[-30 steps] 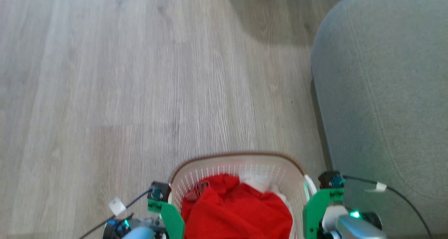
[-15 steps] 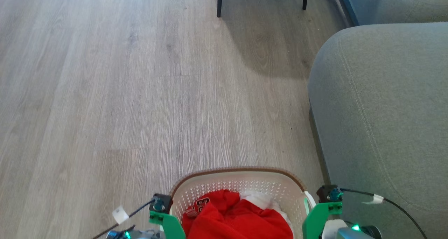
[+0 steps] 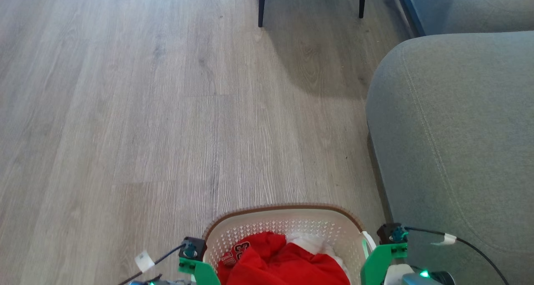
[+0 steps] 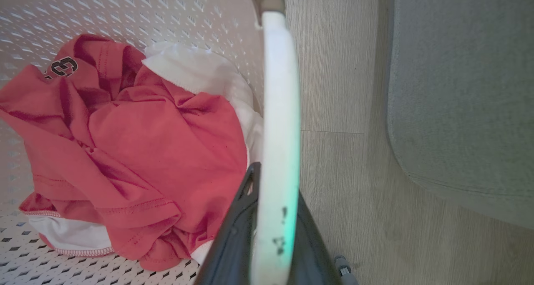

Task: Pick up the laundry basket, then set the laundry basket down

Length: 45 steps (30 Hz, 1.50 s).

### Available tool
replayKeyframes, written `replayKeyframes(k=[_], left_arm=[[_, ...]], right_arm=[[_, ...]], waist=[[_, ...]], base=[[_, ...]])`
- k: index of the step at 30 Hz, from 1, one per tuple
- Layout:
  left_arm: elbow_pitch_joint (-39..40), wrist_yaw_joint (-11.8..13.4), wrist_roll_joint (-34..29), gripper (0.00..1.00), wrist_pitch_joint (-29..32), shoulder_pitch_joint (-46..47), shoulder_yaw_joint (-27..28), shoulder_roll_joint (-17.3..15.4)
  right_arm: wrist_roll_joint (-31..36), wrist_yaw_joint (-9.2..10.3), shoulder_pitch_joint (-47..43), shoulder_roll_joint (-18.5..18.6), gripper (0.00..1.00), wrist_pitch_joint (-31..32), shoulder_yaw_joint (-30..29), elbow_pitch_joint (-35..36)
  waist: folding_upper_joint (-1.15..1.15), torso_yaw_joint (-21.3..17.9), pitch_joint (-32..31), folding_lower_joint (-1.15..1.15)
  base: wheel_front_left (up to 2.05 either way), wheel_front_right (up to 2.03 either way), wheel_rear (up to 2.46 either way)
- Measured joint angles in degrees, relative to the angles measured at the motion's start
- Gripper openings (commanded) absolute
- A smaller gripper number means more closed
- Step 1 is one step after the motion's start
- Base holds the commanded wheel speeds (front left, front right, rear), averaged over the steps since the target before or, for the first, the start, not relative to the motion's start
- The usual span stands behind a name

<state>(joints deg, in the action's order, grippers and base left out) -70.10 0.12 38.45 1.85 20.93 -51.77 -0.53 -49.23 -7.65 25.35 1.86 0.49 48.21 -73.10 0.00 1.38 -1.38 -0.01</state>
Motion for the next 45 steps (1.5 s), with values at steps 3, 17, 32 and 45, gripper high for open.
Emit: replayKeyframes(k=[3, 17, 32, 45], left_arm=[[-0.21, 0.00, 0.22, 0.00, 0.00, 0.00, -0.53, 0.00], [-0.84, 0.08, 1.59, 0.00, 0.01, 0.01, -2.16, 0.00], [-1.20, 0.47, 3.08, 0.00, -1.27, 0.58, -3.41, -0.04], [-2.03, 1.25, 3.07, 0.00, -4.47, 13.73, -3.32, -0.43]], right_arm=[[-0.26, 0.00, 0.00, 0.00, 0.00, -0.05, 0.29, -0.05], [-1.93, 0.00, 0.01, -0.01, 0.00, -0.09, 2.08, -0.12], [-2.78, 0.00, 0.80, 0.00, 0.00, -1.18, 3.81, -0.22], [-2.04, 0.00, 14.78, 0.14, 0.00, -4.27, 3.96, -0.68]], waist=[[0.00, -0.06, -0.04, 0.00], [0.00, -0.31, 0.44, 0.00], [0.00, -0.70, 3.39, 0.01], [0.00, -1.26, 15.21, 0.02]], base=[[0.00, 0.00, 0.00], [0.00, 0.00, 0.00], [0.00, 0.00, 0.00], [0.00, 0.00, 0.00]])
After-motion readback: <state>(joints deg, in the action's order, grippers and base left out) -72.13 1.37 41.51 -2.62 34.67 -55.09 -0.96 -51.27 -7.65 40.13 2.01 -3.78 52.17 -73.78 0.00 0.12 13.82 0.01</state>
